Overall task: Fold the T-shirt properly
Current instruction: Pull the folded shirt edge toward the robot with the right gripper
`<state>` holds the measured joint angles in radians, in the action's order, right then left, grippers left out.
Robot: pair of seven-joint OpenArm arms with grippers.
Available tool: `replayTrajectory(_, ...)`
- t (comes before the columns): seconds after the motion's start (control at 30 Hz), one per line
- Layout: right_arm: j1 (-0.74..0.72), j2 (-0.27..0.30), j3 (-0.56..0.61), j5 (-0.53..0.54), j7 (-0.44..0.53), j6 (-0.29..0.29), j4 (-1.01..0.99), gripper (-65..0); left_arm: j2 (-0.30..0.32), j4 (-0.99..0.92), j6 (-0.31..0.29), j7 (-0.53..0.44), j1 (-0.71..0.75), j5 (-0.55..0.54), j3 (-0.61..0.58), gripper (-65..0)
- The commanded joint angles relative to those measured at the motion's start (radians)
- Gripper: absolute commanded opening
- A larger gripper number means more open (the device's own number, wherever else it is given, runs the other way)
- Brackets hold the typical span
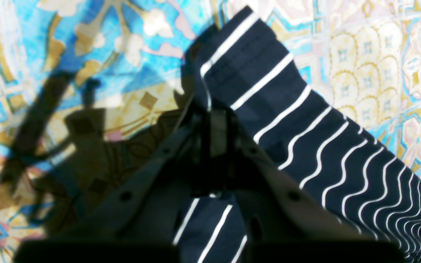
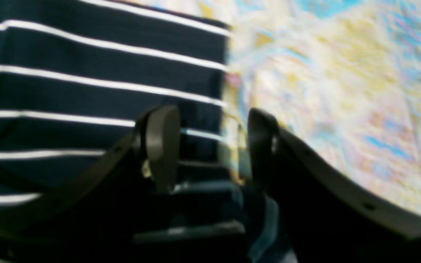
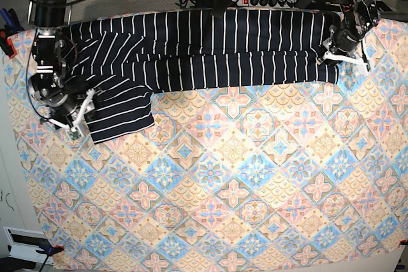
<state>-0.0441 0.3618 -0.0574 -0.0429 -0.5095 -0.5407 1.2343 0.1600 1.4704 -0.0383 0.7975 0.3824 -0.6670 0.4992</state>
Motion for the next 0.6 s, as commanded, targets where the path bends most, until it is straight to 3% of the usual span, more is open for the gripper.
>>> replayTrajectory(0.0,-0.04,0.024,-0.002,0.008,0.03,0.012,-0.009,-35.9,0.003,-0.007,0.033,0.026,0.01,0.042,0.0,-65.0)
replayTrajectory(0.57,-0.181,0.024,0.087,0.008,0.163,0.011,-0.322,-35.9,0.003,-0.007,0.033,0.026,0.01,0.042,0.0,-65.0)
